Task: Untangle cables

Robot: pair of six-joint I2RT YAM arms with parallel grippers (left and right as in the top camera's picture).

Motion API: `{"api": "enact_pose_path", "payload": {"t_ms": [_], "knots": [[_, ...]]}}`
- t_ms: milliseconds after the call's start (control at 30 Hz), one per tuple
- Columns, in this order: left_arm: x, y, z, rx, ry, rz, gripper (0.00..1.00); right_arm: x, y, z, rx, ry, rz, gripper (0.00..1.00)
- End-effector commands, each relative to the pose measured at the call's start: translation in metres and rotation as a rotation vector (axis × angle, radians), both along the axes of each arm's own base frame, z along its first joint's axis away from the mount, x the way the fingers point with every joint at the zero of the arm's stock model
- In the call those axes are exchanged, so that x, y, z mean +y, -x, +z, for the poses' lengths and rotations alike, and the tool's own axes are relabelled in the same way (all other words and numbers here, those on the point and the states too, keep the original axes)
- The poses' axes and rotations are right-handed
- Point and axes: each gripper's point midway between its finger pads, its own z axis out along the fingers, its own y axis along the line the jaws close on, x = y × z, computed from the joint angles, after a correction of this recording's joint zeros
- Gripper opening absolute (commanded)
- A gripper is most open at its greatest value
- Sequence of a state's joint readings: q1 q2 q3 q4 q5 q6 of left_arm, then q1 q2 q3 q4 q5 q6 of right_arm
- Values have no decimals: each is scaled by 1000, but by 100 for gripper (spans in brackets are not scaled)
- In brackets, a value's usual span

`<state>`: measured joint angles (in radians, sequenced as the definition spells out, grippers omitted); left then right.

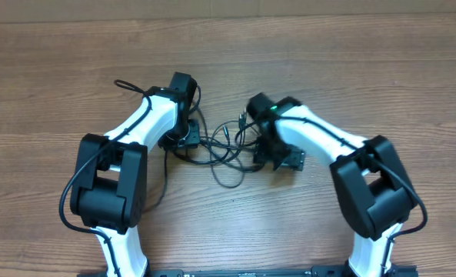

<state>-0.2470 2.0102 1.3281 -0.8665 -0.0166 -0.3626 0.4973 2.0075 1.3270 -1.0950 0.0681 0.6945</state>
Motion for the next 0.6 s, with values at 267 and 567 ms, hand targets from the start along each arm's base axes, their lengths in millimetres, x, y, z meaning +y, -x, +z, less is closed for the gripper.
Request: {"api": "enact_pose_path", "payload": {"t_ms": [267,567], "knots": [[95,2,-6,22,-185,179,43,-140,15,-32,131,296,-241,81],[137,9,-6,45,-184,328,42,-188,14,-29,129,340,-356,84]]}}
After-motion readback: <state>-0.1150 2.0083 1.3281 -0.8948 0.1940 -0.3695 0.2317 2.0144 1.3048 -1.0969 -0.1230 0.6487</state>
